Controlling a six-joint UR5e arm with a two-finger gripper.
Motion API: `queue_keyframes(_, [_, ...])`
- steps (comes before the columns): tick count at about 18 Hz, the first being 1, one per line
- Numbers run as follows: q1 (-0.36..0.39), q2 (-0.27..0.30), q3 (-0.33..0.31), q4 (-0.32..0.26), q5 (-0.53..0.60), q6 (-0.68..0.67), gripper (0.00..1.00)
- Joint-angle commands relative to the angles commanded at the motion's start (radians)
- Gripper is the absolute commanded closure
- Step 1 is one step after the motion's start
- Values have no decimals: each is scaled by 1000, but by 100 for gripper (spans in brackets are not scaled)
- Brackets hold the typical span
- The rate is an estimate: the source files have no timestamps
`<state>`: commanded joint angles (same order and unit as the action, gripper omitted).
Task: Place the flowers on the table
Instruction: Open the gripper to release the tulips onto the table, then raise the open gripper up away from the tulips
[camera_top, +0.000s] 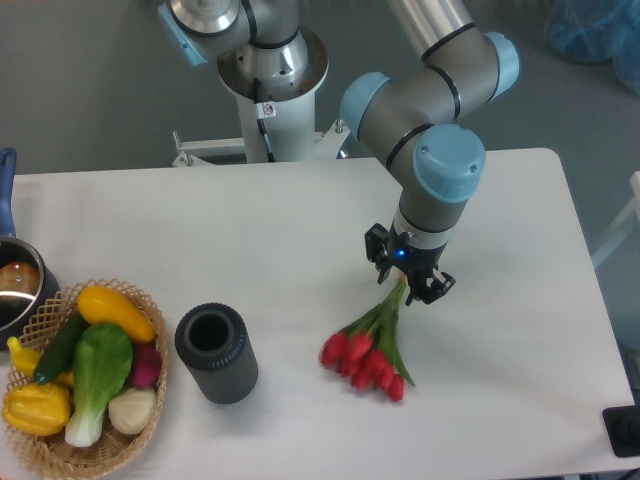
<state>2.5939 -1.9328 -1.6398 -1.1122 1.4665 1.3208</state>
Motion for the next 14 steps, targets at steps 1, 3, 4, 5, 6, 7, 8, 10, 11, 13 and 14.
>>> queue_keyframes(1, [0,0,0,14,0,0,0])
queue_keyframes(3, [0,0,0,44,0,-2,0])
queue_keyframes(4, [2,0,0,64,0,3,0])
queue_keyframes(5, [3,3,2,78,2,-6,0])
queue_keyframes(6, [5,3,12,83,3,-11,0])
queue_keyframes(7, [8,5,11,84,3,-6,0])
queue_keyframes(8, [11,6,11,89,3,0,0])
queue_keyframes(10, [11,17,15,91,2,2,0])
queue_keyframes(11, [11,28,15,94,2,2,0])
queue_keyframes(13, [12,34,17,98,2,11,0])
queue_keyframes(14, [17,34,17,98,3,26,0])
